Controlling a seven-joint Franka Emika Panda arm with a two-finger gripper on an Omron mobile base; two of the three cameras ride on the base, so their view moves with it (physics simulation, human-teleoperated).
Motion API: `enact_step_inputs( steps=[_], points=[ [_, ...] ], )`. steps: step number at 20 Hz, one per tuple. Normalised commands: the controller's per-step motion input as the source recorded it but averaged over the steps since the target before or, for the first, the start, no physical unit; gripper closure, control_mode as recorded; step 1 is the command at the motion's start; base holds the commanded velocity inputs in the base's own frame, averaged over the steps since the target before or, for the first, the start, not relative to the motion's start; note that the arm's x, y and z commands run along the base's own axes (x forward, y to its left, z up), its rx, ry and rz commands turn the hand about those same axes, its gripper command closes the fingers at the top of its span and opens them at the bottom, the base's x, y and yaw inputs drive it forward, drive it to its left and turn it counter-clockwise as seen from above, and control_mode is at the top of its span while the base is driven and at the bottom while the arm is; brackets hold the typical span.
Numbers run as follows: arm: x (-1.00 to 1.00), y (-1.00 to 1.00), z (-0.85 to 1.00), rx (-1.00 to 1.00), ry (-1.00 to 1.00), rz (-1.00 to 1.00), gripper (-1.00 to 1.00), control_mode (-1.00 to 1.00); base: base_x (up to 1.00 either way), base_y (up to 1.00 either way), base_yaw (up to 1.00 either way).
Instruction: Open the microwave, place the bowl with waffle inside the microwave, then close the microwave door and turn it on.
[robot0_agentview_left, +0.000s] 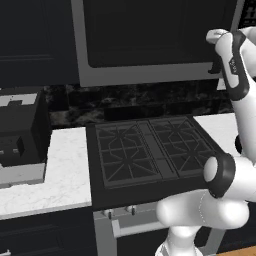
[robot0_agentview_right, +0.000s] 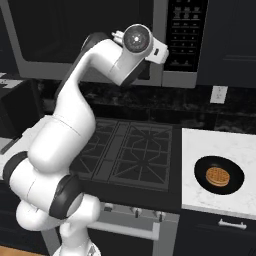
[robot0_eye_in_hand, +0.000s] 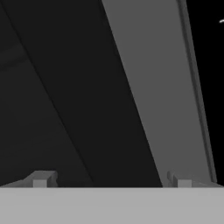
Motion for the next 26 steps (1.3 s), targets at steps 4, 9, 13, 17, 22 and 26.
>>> enact_step_inputs(
  steps=[4,9,13,17,22,26],
  points=[
    [0.35,-0.28,0.01,0.0,0.0,0.0,-1.0,-1.0,0.0,0.0,0.0],
    [0.26,-0.24,0.0,0.0,0.0,0.0,-1.0,-1.0,0.0,0.0,0.0],
    [0.29,-0.06,-0.04,0.0,0.0,0.0,-1.0,-1.0,0.0,0.0,0.0],
    [0.27,0.1,-0.25,0.0,0.0,0.0,1.0,-1.0,0.0,0.0,0.0],
    [0.05,0.02,-0.09,-0.01,0.0,0.0,1.0,-1.0,0.0,0.0,0.0],
    [-0.01,0.0,-0.02,0.0,0.0,0.0,1.0,-1.0,0.0,0.0,0.0]
  ],
)
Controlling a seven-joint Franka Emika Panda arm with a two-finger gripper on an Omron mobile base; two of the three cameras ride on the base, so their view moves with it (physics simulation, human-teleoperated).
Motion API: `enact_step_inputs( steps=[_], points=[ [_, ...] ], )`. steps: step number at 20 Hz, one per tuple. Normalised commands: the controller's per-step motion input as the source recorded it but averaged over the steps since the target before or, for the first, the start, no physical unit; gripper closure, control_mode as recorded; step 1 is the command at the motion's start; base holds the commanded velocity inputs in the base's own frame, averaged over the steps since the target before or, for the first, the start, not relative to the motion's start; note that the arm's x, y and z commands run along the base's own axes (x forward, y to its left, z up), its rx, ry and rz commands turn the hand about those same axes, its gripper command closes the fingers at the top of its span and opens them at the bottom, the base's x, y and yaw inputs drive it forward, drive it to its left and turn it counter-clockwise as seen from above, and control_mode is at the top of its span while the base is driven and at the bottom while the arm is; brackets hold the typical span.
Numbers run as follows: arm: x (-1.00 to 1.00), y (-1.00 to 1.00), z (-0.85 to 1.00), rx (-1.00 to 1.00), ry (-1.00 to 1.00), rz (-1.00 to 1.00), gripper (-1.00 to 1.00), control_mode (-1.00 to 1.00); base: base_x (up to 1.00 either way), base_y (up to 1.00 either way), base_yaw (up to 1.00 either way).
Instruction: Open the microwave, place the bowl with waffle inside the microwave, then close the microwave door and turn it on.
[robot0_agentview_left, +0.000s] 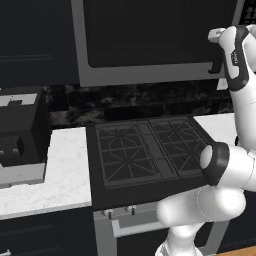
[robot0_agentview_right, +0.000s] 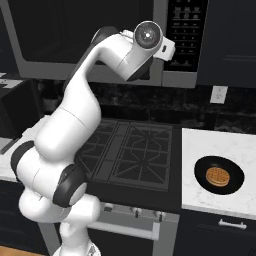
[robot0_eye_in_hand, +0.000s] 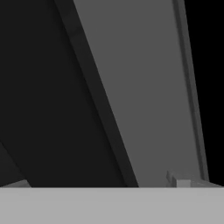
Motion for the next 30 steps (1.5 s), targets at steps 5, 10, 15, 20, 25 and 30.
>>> enact_step_inputs(
  steps=[5,10,15,20,25,30],
  points=[
    [-0.54,0.04,0.0,0.0,-0.01,0.0,1.0,-1.0,0.0,0.0,0.0],
    [-0.97,0.01,0.11,-0.09,0.0,-0.01,1.0,-1.0,0.0,0.0,0.0],
    [-1.0,0.02,0.08,-0.08,0.0,-0.22,1.0,-1.0,0.0,0.0,0.0],
    [-1.0,0.0,0.0,-0.07,0.0,-0.4,1.0,-1.0,0.0,0.0,0.0],
    [-1.0,0.11,0.0,-0.09,0.0,-0.44,1.0,-1.0,0.0,0.0,0.0],
    [-1.0,0.09,0.0,-0.1,0.0,-0.42,1.0,-1.0,0.0,0.0,0.0]
  ],
)
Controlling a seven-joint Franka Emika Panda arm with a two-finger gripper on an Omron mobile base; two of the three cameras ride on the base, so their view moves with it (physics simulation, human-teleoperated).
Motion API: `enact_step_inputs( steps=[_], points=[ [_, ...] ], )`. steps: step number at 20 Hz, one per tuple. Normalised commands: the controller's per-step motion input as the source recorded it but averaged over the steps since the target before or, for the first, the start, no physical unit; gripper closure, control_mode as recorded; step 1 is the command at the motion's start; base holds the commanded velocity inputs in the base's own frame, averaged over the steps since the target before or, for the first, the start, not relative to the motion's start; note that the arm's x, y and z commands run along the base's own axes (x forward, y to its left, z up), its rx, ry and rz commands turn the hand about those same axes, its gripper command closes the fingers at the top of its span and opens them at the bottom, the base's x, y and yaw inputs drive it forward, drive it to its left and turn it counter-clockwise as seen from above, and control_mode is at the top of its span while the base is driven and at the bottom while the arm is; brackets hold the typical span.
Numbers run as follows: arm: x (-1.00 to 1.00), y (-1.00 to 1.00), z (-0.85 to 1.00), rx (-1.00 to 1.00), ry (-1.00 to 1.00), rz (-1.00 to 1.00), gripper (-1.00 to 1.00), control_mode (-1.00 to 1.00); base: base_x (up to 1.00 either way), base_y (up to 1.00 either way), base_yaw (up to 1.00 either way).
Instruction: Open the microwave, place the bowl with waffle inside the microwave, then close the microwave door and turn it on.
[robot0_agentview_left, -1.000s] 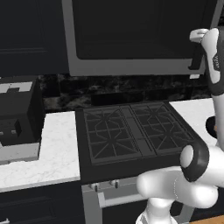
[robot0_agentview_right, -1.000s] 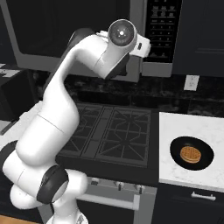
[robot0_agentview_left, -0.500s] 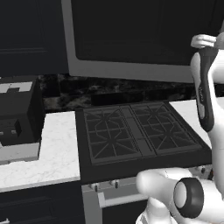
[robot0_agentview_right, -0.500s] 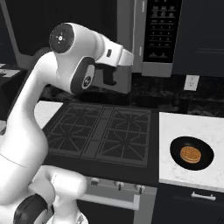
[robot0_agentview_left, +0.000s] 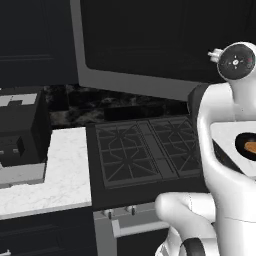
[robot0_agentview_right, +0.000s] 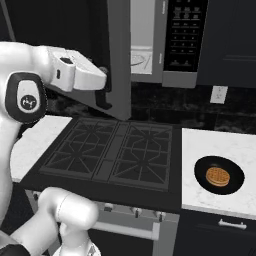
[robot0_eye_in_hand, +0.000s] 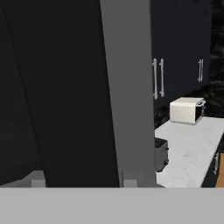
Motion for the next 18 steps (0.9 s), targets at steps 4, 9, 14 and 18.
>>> enact_step_inputs(
  steps=[4,9,14,18],
  points=[
    [-1.0,0.17,0.0,-0.12,0.0,-0.41,1.0,-1.0,0.0,0.0,0.0],
    [-1.0,0.34,0.0,-0.14,-0.01,-0.38,1.0,-1.0,0.0,0.0,0.0],
    [-1.0,0.25,-0.02,-0.11,-0.06,-0.32,1.0,-1.0,0.0,0.0,0.0],
    [-0.67,0.58,-0.37,-0.24,0.02,-0.16,-1.0,-1.0,0.0,0.0,0.0]
  ],
)
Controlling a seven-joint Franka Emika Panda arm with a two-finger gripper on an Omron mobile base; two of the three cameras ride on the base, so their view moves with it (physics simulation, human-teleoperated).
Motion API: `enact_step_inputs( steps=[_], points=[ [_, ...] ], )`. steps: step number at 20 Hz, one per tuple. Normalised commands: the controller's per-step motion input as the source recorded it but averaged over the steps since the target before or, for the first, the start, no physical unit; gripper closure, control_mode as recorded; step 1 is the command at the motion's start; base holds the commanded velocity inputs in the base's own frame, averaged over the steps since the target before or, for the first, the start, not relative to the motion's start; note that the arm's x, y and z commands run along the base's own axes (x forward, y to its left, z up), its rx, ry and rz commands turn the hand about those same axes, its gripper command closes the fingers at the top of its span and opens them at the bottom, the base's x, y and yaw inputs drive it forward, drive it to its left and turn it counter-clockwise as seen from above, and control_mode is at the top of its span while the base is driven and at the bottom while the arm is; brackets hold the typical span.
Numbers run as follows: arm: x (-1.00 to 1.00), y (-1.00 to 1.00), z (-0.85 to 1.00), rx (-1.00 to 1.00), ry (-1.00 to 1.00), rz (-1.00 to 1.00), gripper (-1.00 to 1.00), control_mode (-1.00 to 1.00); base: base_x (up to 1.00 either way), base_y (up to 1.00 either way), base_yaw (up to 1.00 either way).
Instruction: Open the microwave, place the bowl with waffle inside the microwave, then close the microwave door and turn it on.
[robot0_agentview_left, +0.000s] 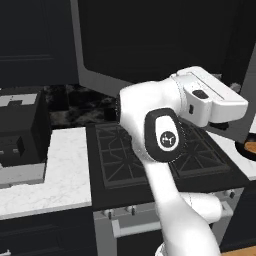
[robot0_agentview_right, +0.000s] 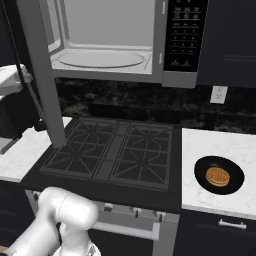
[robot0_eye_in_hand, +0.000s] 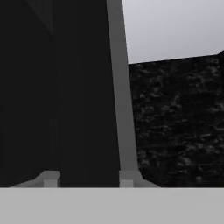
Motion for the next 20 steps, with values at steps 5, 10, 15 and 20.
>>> enact_step_inputs(
  steps=[5,10,15,20],
  points=[
    [0.0,0.11,-0.06,-0.07,0.01,0.0,-1.0,-1.0,0.0,0.0,0.0],
    [-0.03,0.03,-0.26,-0.02,0.1,0.16,-1.0,-1.0,0.0,0.0,0.0],
    [-0.27,0.08,-0.05,0.0,0.08,0.37,-1.0,-1.0,0.0,0.0,0.0],
    [-0.34,0.08,0.0,-0.01,0.13,0.43,-1.0,-1.0,0.0,0.0,0.0]
  ],
)
